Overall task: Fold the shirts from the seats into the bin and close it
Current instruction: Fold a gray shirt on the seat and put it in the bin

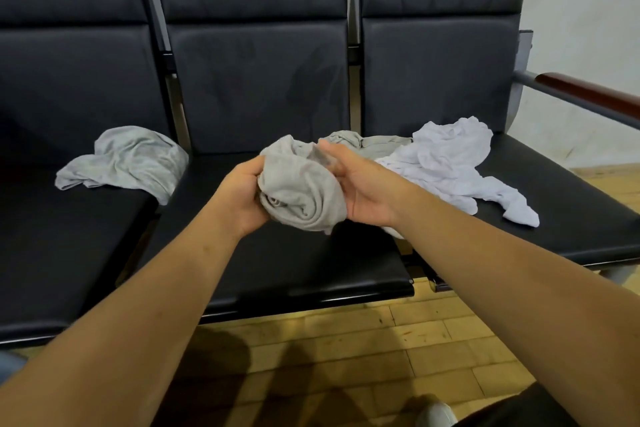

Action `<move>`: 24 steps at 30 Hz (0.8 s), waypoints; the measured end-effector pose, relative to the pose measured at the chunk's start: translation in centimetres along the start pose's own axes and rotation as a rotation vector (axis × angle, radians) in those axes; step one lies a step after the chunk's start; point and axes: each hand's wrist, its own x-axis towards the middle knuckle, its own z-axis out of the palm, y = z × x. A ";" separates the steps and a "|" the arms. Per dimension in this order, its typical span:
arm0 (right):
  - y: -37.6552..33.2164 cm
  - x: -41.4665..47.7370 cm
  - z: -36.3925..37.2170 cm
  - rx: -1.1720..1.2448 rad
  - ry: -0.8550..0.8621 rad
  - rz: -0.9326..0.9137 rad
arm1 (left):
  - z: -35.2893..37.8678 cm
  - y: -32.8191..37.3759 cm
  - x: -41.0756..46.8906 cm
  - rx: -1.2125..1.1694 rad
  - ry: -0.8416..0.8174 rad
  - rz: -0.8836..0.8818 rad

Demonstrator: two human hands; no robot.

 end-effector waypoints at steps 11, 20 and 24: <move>3.4 2.6 0.8 0.043 0.108 0.115 | -5.5 0.1 -3.3 0.513 -0.186 -0.307; 3.3 2.4 3.0 0.079 -0.147 -0.043 | -5.4 -0.7 -2.6 0.210 0.150 -0.256; 2.9 2.3 2.1 0.409 -0.127 -0.035 | -5.6 0.5 -2.6 0.161 0.213 -0.079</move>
